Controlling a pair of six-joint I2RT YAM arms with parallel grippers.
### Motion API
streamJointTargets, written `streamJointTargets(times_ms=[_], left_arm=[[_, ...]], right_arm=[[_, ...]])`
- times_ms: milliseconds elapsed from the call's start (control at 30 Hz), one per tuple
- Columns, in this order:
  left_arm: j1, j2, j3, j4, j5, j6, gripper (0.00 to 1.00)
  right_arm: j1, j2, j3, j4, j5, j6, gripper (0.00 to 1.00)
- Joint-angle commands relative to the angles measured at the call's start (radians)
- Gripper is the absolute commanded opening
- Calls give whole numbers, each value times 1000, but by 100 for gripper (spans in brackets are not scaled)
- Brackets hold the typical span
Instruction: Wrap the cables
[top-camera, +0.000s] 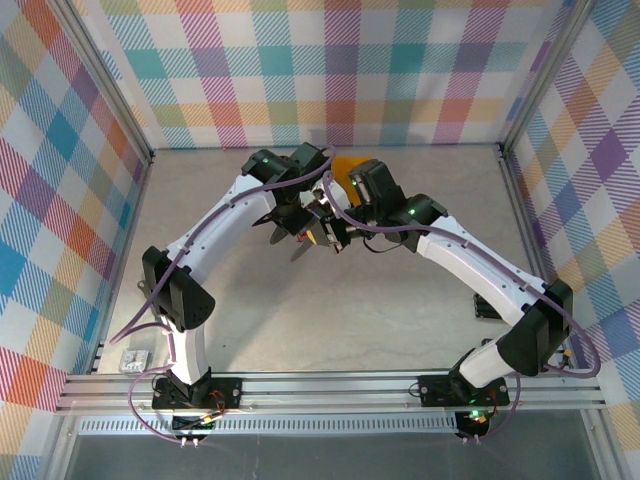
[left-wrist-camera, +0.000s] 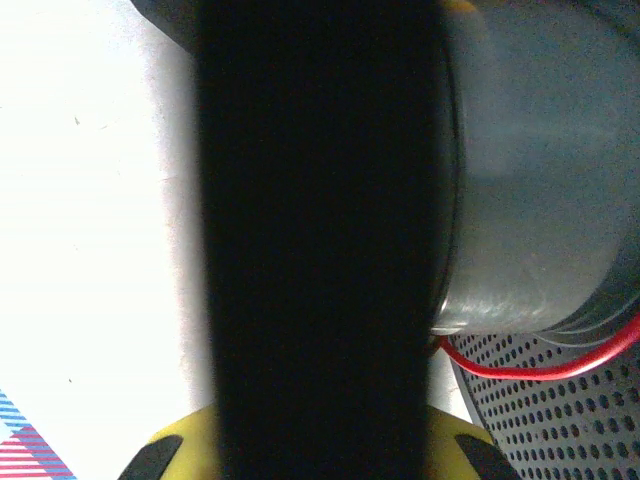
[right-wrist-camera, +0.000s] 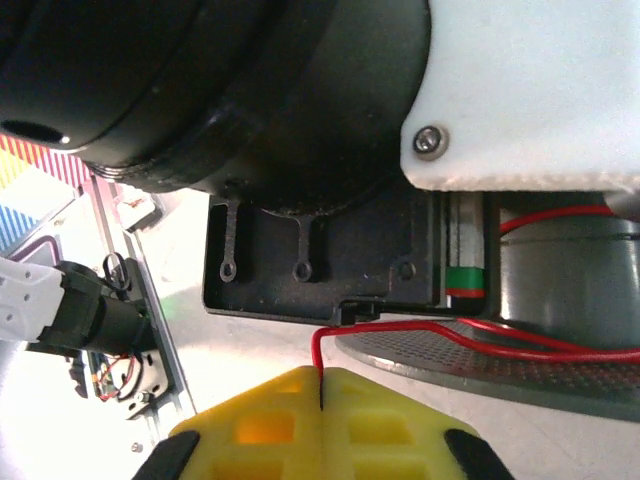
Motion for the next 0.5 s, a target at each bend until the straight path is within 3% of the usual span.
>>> streamJointTargets(times_ms=[0, 200, 467], left_arm=[[-3, -15, 23, -2, -4, -18, 0], [6, -10, -23, 29, -44, -60, 0], [39, -43, -87, 64, -61, -114, 0]], right_arm=[[10, -17, 40, -7, 21, -26, 0], [-2, -58, 131, -104, 85, -140, 0], [-160, -104, 226, -112, 110, -247, 0]])
